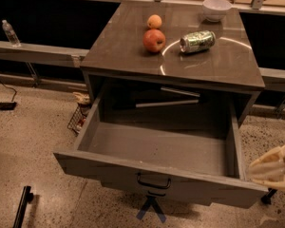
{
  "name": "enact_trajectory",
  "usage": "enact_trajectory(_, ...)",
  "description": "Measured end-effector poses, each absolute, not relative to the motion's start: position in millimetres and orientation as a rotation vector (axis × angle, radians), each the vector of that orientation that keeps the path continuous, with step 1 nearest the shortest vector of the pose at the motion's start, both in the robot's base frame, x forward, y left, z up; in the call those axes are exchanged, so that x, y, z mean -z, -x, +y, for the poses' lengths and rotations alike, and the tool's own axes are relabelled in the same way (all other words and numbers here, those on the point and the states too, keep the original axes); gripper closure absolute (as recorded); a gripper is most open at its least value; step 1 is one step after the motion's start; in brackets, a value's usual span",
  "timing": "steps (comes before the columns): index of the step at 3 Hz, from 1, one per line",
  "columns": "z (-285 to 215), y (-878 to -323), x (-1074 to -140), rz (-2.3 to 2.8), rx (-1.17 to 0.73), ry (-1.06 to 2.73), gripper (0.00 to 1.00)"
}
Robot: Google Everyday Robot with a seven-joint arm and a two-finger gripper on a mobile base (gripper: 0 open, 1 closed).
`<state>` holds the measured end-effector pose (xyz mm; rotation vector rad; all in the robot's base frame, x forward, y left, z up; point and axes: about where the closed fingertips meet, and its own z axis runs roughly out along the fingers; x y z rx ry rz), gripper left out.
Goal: Close top drawer
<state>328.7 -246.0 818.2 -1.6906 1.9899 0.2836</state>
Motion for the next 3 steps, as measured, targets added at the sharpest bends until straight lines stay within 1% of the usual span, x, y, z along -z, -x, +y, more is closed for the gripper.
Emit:
enact_trajectory(1,-245,-328,-815,1.908,-0.263,1.772,1.00)
enact_trajectory(2,-245,-328,-816,1.907,-0.262,1.773,1.00)
enact_trajectory(3,-239,-312,-789,1.950,-0.299,1.733,1.00)
